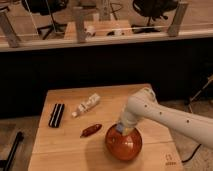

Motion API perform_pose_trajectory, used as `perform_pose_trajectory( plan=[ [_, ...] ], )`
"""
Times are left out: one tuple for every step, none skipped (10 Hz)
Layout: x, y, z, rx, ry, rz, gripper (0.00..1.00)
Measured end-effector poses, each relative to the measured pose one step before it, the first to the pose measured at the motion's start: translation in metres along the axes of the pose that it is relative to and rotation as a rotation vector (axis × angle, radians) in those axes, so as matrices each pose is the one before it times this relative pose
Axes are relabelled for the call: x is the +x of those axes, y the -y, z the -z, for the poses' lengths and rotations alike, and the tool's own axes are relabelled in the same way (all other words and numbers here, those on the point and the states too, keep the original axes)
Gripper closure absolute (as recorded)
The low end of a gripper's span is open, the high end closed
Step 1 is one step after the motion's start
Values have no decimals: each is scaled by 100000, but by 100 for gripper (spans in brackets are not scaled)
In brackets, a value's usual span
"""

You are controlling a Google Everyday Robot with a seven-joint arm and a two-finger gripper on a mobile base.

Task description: Place the white sponge in the ceramic bowl

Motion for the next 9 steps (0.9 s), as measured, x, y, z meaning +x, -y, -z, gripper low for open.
perform_pose_trajectory(
  plan=[
    [-70, -28, -57, -30, 2, 43, 79],
    [-70, -112, -63, 8, 120, 81, 69],
    [60, -170, -81, 9, 59, -97, 58],
    [-2, -143, -44, 47, 71, -18, 48],
    [-5, -109, -57, 7, 37, -77, 40],
    [16, -170, -102, -50, 79, -160, 30],
    [-10, -118, -64, 60, 62, -35, 24],
    [-12, 4, -3, 92, 50, 11, 23],
    [-5, -142, -47, -51, 47, 42, 22]
  ],
)
